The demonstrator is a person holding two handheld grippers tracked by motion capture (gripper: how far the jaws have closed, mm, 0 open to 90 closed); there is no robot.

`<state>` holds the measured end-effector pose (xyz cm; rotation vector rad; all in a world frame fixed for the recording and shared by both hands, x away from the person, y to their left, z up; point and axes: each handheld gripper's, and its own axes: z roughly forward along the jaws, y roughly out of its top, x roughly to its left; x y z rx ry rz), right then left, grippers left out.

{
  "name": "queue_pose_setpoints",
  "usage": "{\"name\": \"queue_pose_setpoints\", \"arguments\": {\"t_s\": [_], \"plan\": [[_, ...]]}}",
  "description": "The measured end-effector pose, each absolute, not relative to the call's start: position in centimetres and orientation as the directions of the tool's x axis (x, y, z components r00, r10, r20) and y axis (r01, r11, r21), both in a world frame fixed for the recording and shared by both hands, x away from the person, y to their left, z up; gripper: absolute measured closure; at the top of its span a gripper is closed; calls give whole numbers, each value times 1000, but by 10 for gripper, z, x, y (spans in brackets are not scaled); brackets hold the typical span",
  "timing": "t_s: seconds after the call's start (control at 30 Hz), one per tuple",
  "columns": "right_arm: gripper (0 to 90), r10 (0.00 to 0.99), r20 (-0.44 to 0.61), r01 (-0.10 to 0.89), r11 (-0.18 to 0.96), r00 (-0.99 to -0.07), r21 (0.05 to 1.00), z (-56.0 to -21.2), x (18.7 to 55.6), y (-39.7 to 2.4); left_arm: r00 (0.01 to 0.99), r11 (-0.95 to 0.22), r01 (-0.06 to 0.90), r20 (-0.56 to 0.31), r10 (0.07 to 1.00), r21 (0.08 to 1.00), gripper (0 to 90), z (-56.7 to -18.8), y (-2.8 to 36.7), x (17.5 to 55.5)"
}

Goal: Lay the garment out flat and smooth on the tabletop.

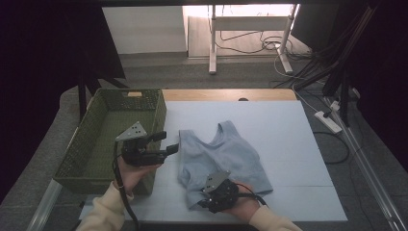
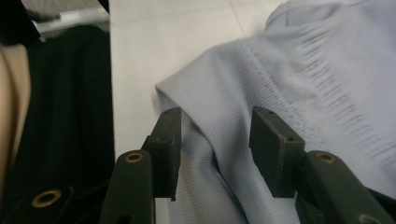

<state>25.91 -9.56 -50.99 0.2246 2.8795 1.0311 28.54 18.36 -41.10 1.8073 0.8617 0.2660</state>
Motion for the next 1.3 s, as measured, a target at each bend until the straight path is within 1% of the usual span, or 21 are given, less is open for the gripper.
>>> {"name": "queue_pose_setpoints", "arguments": {"t_s": [0.03,0.07,0.1,0.23,0.3,0.4,0.53,0.67,0.77,0.87,0.97,1.07,1.17,1.3], "plan": [[549,165,-31,109,768,-986,631,-511,259,-94,714,-173,429,-216,666,887,286,-411,183,285],[577,168,-31,111,768,-985,630,-512,260,-93,714,-173,429,-215,666,887,286,-411,183,285],[641,165,-26,112,765,-986,635,-513,261,-92,714,-173,429,-216,666,887,286,-411,183,285],[799,153,-18,106,763,-988,638,-511,262,-87,714,-173,429,-215,666,887,286,-411,184,285],[823,149,-16,106,767,-989,633,-511,261,-86,714,-173,429,-215,666,887,286,-411,184,285],[837,146,-19,100,761,-989,641,-509,261,-86,714,-173,427,-214,666,888,286,-411,184,285],[847,137,-44,70,727,-990,683,-499,255,-86,715,-174,425,-212,666,888,283,-410,185,285],[859,122,-39,56,689,-992,723,-489,249,-83,715,-175,425,-211,667,888,280,-410,184,285],[865,114,-40,51,697,-993,715,-488,248,-80,715,-175,426,-211,666,888,280,-410,184,285],[865,105,5,76,684,-994,726,-489,246,-78,715,-174,426,-212,667,888,280,-410,185,285],[864,82,13,65,678,-997,732,-489,239,-72,714,-173,427,-213,667,888,280,-410,185,286],[863,62,1,44,703,-998,710,-498,232,-63,715,-176,426,-212,666,887,280,-410,184,285],[863,56,20,54,717,-998,695,-507,234,-57,716,-177,427,-212,666,887,280,-411,184,285],[863,50,28,55,721,-998,691,-510,236,-52,715,-176,426,-211,666,887,280,-411,184,285]]}}
